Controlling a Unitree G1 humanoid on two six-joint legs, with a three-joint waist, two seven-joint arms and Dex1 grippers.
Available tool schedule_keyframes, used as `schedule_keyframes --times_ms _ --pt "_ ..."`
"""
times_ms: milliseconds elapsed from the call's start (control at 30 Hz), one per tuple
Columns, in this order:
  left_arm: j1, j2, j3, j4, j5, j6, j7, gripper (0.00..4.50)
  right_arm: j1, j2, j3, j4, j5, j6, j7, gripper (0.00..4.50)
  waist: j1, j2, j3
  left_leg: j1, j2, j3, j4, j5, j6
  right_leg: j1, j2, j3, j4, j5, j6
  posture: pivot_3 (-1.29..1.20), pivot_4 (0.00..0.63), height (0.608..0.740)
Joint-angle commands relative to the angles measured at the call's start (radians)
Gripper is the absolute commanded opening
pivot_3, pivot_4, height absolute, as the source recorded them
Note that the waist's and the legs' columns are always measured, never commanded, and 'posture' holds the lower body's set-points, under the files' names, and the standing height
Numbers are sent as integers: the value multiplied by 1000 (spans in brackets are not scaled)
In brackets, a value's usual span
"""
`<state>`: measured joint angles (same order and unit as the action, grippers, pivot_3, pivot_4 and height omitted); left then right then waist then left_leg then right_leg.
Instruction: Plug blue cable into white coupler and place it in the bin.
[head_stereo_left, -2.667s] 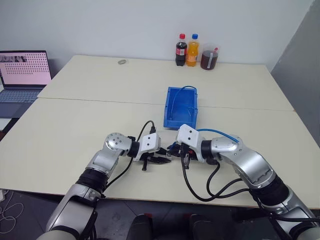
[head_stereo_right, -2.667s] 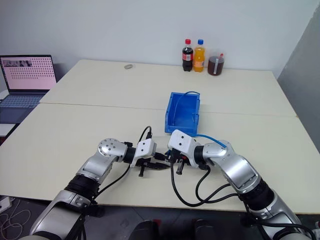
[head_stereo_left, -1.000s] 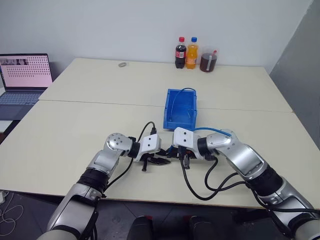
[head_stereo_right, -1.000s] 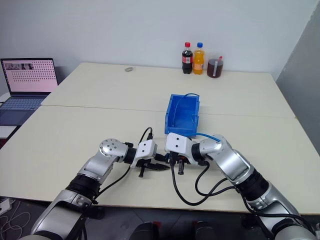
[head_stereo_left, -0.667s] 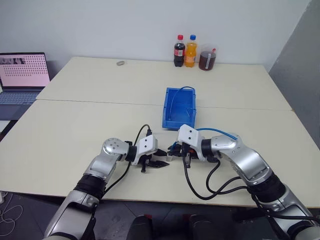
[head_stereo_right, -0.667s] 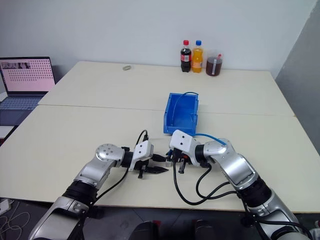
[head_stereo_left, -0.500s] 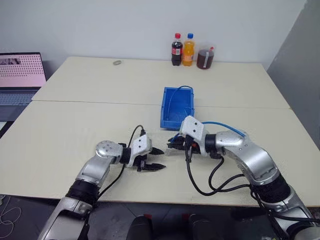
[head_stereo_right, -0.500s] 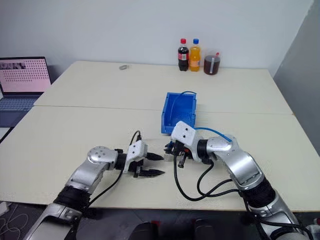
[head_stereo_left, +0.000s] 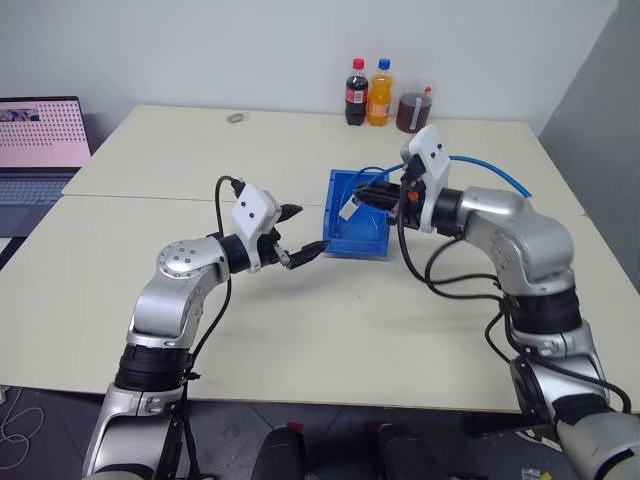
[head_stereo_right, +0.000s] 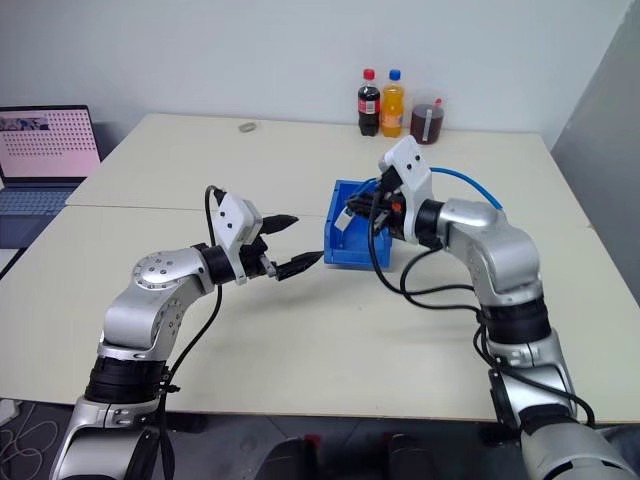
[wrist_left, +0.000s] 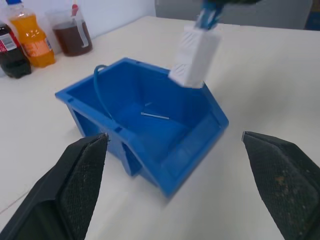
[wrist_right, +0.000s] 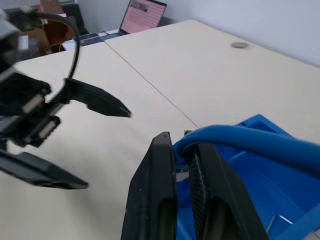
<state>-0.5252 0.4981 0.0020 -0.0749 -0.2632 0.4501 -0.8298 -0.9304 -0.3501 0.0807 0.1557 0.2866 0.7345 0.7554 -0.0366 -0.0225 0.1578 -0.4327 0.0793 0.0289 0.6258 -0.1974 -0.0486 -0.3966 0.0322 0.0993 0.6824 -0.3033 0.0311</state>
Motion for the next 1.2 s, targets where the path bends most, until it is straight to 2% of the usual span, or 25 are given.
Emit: schedule_keyframes --times_ms 33,100,133,167,267,433,467,533,633,700,767,833,933,1067,1200 --pt "-29 8 -14 -4 25 -33 23 4500 -149 -4 21 301 -63 -135 39 842 0 0 0 0 0 0 0 0 0 -1 0 0 0 0 0 0 150 740" --pt "-37 11 -20 8 36 -47 28 4500 -206 -22 43 416 -87 -166 94 1435 2 0 1 -2 0 1 -1 0 0 -3 0 0 1 0 -1 0 150 740" --pt "-40 13 -22 12 41 -52 28 4500 -226 -39 61 454 -102 -175 135 1584 4 0 1 -3 0 1 -1 0 0 -5 0 1 1 0 -1 0 150 740" --pt "-43 16 -23 19 44 -56 28 4500 -242 -63 87 485 -125 -192 183 1936 5 0 1 -5 0 1 -1 0 0 -7 0 1 1 0 -1 0 150 740" --pt "-52 26 -19 45 48 -68 25 4500 -270 -129 147 539 -176 -234 302 2606 9 1 2 -7 0 2 -2 0 0 -8 -1 1 1 0 -1 0 150 740" --pt "-74 51 -9 102 52 -85 20 4500 -286 -234 207 551 -230 -281 488 3590 8 3 3 -8 0 3 -2 0 0 -9 -1 0 0 0 -1 0 150 740" --pt "-82 57 -8 119 53 -86 18 4500 -279 -259 224 539 -243 -292 531 3964 8 3 4 -8 0 2 -1 0 0 -9 -1 0 0 0 -1 0 150 740" --pt "-97 73 -7 162 60 -97 12 4500 -232 -325 255 489 -276 -342 600 4392 8 4 4 -8 0 2 -1 0 0 -9 -1 0 1 0 -1 0 150 740" --pt "-105 91 -6 200 69 -111 13 4500 -174 -370 240 428 -273 -350 620 4456 8 4 4 -8 0 2 -1 0 0 -9 -1 0 1 0 -1 0 150 740" --pt "-101 102 4 217 77 -121 30 4500 -100 -394 181 345 -239 -315 581 4456 7 4 4 -8 0 2 -1 0 0 -9 -1 0 1 0 -1 0 150 740" --pt "-86 115 28 213 78 -114 56 4500 12 -397 62 208 -178 -248 477 4456 7 4 4 -8 0 2 0 0 0 -9 -1 0 2 0 -1 0 150 740" --pt "-45 132 59 176 78 -108 84 4500 171 -363 -108 10 -96 -165 345 4456 8 3 4 -8 0 2 0 0 0 -9 -1 0 3 0 -1 0 150 740" --pt "-7 141 98 136 40 -67 95 4500 329 -306 -242 -224 -2 -45 226 4456 6 4 4 -8 0 2 0 0 -1 -9 -1 0 6 -1 -3 0 150 740" --pt "20 149 121 106 12 -11 95 4500 455 -247 -284 -435 60 59 113 4456 5 4 4 -5 0 1 2 0 -1 -8 -1 -1 12 -1 -2 0 150 740" --pt "44 160 108 79 -7 18 66 4500 467 -229 -273 -469 78 80 49 4456 4 3 4 -2 -1 1 3 1 -1 -8 -1 1 15 -4 3 0 150 740"
